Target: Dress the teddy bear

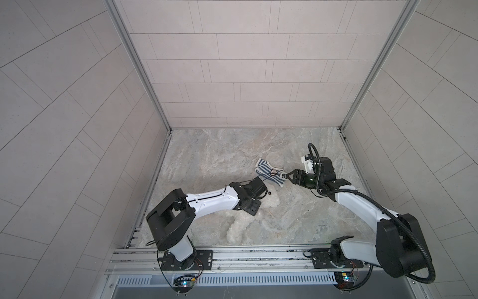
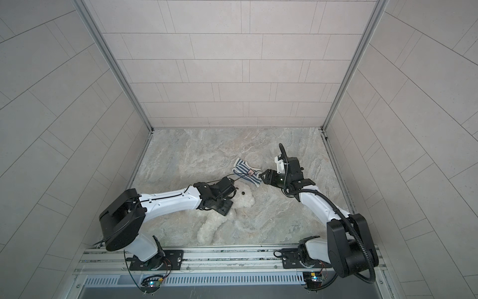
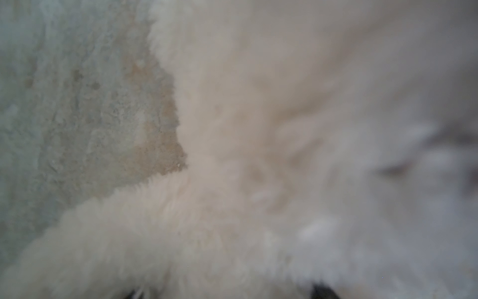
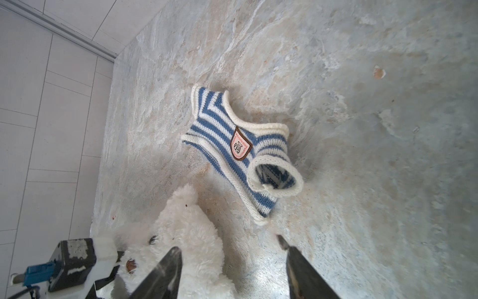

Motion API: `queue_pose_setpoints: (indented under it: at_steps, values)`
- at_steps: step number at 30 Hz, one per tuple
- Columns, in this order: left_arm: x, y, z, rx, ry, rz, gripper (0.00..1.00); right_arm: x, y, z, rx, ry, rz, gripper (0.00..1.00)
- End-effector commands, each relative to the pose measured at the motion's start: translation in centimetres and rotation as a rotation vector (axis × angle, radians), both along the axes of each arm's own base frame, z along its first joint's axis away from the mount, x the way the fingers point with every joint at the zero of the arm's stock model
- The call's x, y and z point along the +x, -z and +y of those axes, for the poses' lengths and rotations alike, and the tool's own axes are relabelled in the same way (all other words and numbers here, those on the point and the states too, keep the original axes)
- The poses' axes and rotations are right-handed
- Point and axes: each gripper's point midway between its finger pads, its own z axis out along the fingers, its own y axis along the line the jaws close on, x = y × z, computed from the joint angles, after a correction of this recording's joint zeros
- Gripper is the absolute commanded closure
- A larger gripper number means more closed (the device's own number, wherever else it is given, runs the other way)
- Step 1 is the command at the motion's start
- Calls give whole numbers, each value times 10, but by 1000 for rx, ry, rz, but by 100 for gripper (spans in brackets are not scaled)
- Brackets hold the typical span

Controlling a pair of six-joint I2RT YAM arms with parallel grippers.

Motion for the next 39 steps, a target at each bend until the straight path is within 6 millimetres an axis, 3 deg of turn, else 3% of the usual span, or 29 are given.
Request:
queue_pose_setpoints:
  at_steps: [1, 4, 12, 19, 27, 39]
  values:
    - [0, 0, 5, -35, -18, -13, 60, 9, -14, 6, -90, -58, -41, 35]
    - [2, -6, 7, -90, -38, -22, 78, 12, -13, 19, -165, -130, -43, 36]
    - [5, -33, 38, -198, -96, -66, 99, 23, 1, 67, -312, -316, -5, 41]
    - [8, -52, 75, -276, -190, -100, 94, 32, 34, 90, -457, -452, 84, 48]
    - [8, -57, 82, -318, -230, -104, 93, 36, 56, 96, -600, -541, 172, 58]
    - [10, -61, 85, -351, -269, -119, 93, 43, 73, 83, -708, -542, 209, 67]
